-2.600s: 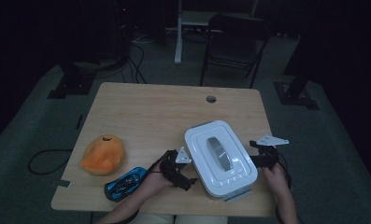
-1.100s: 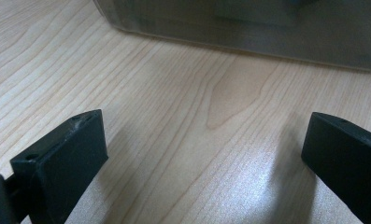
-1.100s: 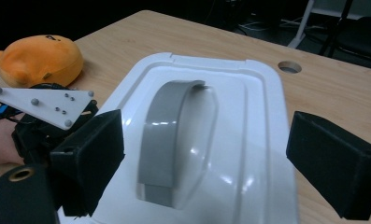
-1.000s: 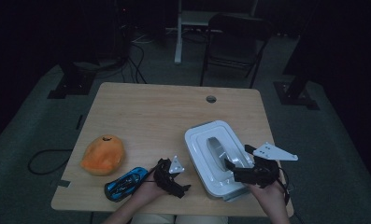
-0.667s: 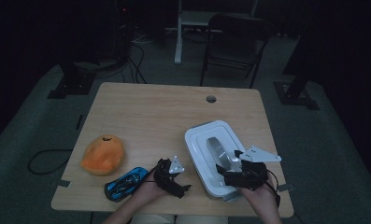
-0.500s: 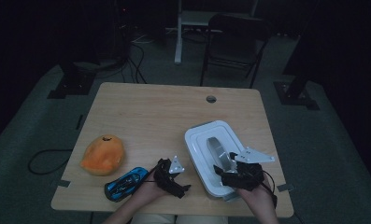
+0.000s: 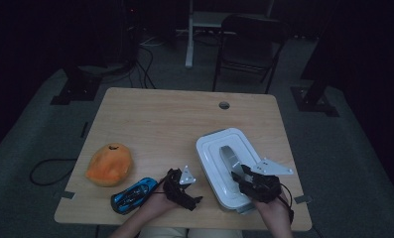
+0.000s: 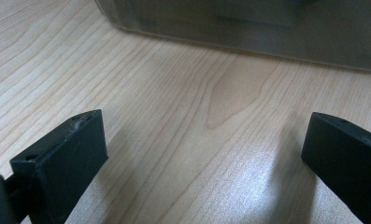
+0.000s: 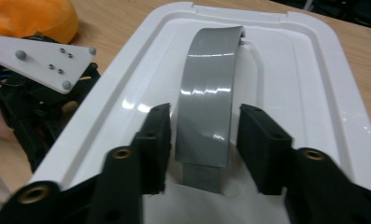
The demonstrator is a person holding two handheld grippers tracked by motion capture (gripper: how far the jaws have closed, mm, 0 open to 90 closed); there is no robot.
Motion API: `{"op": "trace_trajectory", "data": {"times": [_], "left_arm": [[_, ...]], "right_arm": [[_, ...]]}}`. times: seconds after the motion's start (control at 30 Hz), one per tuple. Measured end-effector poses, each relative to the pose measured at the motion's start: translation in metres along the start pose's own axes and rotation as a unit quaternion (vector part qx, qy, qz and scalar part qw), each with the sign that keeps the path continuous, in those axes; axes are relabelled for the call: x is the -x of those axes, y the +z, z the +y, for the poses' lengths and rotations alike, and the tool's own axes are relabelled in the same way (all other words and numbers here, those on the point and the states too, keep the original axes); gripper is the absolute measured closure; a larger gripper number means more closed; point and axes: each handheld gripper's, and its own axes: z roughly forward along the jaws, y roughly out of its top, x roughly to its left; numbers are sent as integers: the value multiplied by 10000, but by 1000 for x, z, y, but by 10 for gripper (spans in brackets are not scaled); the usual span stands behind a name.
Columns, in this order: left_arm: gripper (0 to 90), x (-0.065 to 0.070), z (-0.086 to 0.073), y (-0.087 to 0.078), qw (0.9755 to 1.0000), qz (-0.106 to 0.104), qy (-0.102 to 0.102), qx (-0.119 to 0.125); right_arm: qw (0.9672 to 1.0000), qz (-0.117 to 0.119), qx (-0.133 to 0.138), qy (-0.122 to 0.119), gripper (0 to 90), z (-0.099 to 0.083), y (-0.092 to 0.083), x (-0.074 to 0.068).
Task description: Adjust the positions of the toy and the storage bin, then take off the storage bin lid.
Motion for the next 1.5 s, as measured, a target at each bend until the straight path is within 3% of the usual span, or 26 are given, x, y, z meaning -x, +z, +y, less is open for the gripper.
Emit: {"op": "trace_trajectory", "data": {"times": [0.33, 0.57, 0.97, 1.17, 1.5], "left_arm": [[7, 3, -1, -1, 9998, 143, -144, 1], [7, 4, -2, -1, 9998, 154, -160, 11], [7, 4, -2, -2, 9998, 151, -157, 12], [7, 4, -2, -2, 9998, 148, -155, 16], [7, 4, -2, -2, 9998, 144, -158, 13]], "right_arm": [[10000, 88, 4, 37, 660, 0, 0, 0], [9998, 141, 32, 121, 667, -1, 1, 1], [9999, -16, -14, 107, 675, 2, -2, -1], [9998, -79, 172, 56, 676, 12, -12, 0], [9983, -396, 436, 45, 676, 31, -24, 19]]}}
